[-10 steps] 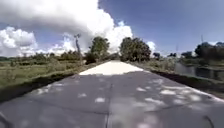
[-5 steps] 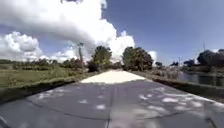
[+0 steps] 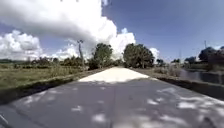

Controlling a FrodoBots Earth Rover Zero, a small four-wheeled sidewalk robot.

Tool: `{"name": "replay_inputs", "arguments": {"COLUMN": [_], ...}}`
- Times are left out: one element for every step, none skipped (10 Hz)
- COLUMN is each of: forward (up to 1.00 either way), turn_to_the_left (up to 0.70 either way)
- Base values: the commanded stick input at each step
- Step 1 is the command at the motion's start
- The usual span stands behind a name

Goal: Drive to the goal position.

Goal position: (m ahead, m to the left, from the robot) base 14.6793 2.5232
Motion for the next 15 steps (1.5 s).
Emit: {"name": "replay_inputs", "arguments": {"forward": [0.7, 0.7, 0.7, 0.7, 0.7, 0.7, 0.7, 0.7, 0.7, 0.7, 0.7, 0.7, 0.7, 0.7, 0.7], "turn_to_the_left": [0.0, 0.0, 0.0, 0.0, -0.17, -0.33, -0.24, -0.15, -0.07, 0.0, 0.0, 0.0, 0.0, 0.0, 0.0]}}
